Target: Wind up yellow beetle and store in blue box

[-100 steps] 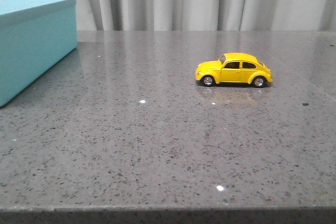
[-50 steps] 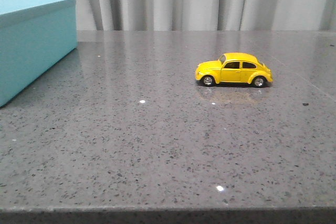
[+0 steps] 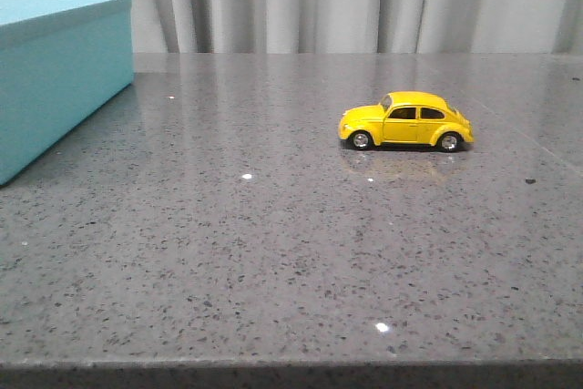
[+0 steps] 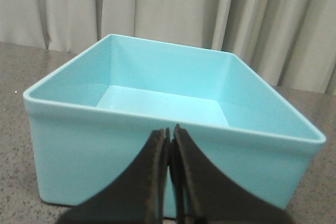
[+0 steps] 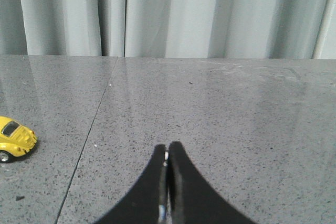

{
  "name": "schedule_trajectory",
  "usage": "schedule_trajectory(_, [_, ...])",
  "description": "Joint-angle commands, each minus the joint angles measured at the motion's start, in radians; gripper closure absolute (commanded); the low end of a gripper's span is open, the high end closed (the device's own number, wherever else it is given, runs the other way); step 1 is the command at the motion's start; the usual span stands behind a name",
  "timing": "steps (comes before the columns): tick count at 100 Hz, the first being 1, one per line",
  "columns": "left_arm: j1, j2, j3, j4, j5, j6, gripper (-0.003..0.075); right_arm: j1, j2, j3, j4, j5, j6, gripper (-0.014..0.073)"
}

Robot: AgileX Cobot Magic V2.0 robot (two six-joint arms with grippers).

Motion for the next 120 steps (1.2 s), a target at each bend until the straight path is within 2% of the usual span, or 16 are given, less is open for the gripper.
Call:
schedule_trajectory(1, [-0.002, 0.059, -0.085, 0.005, -0.054, -0.008, 0.0739, 0.002, 0.058, -0.098, 0.002, 0.019, -0.006, 0.0659])
schedule_trajectory(12, [-0.002, 0.115, -0.136, 0.007, -0.051, -0.008, 0.0739, 0.002, 0.115, -0.182, 0.021, 0.112, -0.006, 0.0659])
schedule_trajectory(24, [-0.002, 0.187, -0.183, 0.007, -0.048, -0.008, 0.0738, 0.002, 0.173, -0.243, 0.06, 0.133, -0.006, 0.0649])
schedule_trajectory(38, [-0.002, 0.258, -0.228, 0.007, -0.046, 0.042, 0.0707, 0.002, 0.24, -0.285, 0.072, 0.144, -0.006, 0.0508])
schedule_trajectory(45, [-0.002, 0.289, -0.246, 0.007, -0.046, 0.065, 0.063, 0.002, 0.271, -0.297, 0.072, 0.151, -0.006, 0.0419])
schedule_trajectory(51, [-0.002, 0.312, -0.266, 0.007, -0.044, 0.078, 0.0528, 0.002, 0.292, -0.306, 0.072, 0.162, -0.006, 0.0371])
schedule_trajectory(62, [-0.002, 0.339, -0.295, 0.007, -0.044, 0.082, 0.0344, 0.002, 0.319, -0.324, 0.072, 0.175, -0.006, 0.0363])
schedule_trajectory(69, [-0.002, 0.346, -0.3, 0.007, -0.046, 0.082, 0.0293, 0.002, 0.319, -0.328, 0.072, 0.167, -0.006, 0.0364])
schedule_trajectory(97, [-0.002, 0.346, -0.3, -0.006, -0.072, 0.08, 0.0303, 0.003, 0.319, -0.33, 0.083, 0.145, -0.006, 0.037])
schedule_trajectory(120, [-0.002, 0.346, -0.3, -0.006, -0.066, 0.08, 0.0303, 0.1, 0.438, -0.467, 0.083, 0.267, -0.006, 0.0368])
